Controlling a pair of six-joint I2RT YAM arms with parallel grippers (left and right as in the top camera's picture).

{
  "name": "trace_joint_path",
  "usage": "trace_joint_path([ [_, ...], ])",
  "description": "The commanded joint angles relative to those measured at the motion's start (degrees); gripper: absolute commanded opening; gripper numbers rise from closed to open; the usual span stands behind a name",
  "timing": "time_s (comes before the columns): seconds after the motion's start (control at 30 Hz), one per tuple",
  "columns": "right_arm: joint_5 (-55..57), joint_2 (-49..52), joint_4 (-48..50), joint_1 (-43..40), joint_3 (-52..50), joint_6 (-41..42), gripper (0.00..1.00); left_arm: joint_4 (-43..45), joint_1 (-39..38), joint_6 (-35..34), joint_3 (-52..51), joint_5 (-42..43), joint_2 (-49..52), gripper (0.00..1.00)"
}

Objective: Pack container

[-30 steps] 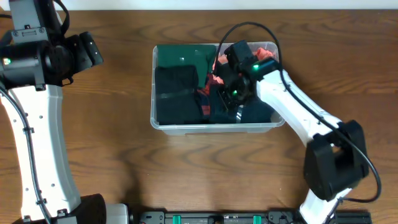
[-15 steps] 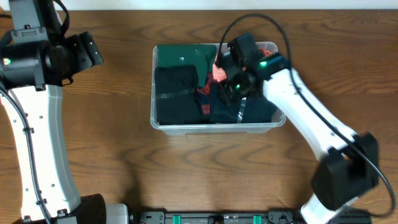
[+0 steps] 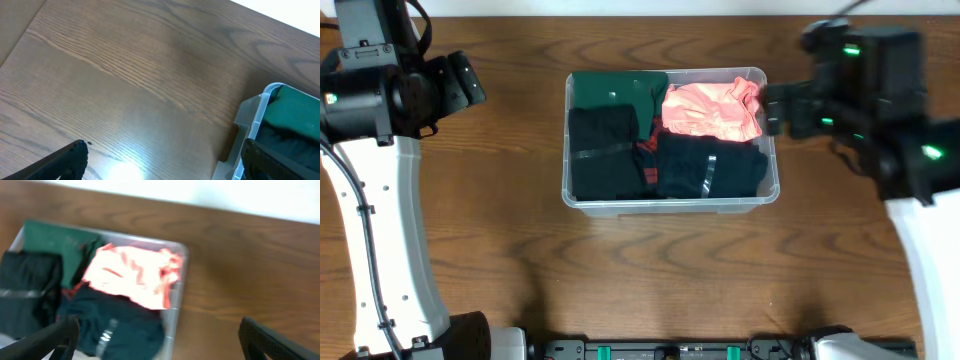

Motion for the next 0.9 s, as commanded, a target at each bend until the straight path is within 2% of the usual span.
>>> trace_joint_path([
  [0.0, 1.81, -4.15, -1.6, -1.73, 0.44, -0.02, 0.99, -0.04, 0.15, 0.09, -0.33, -0.66, 0.37, 0.98],
  [0.17, 0.7, -8.04, -8.98, -1.6, 0.44, -0.02, 0.99, -0.04, 0.15, 0.09, -0.35, -0.66, 0.37, 0.98],
  [0.43, 0.85, -8.59, -17.49, -1.6, 0.44, -0.09, 0.99, -0.04, 0.15, 0.09, -0.33, -0.66, 0.37, 0.98],
  [0.57, 3.69, -8.41, -18.32, -1.6, 0.44, -0.33, 0.99, -0.04, 0.15, 0.09, -0.35, -0.66, 0.37, 0.98],
  [0.73, 6.97, -10.1, -10.23, -2.4, -2.84, -6.05, 0.99, -0.04, 0.15, 0.09, -0.33, -0.66, 0.37, 0.98],
  [0.87, 3.78, -17.16, 4.48, -4.31, -14.51, -9.09, 0.99, -0.04, 0.15, 0.09, -0.33, -0.66, 0.37, 0.98],
])
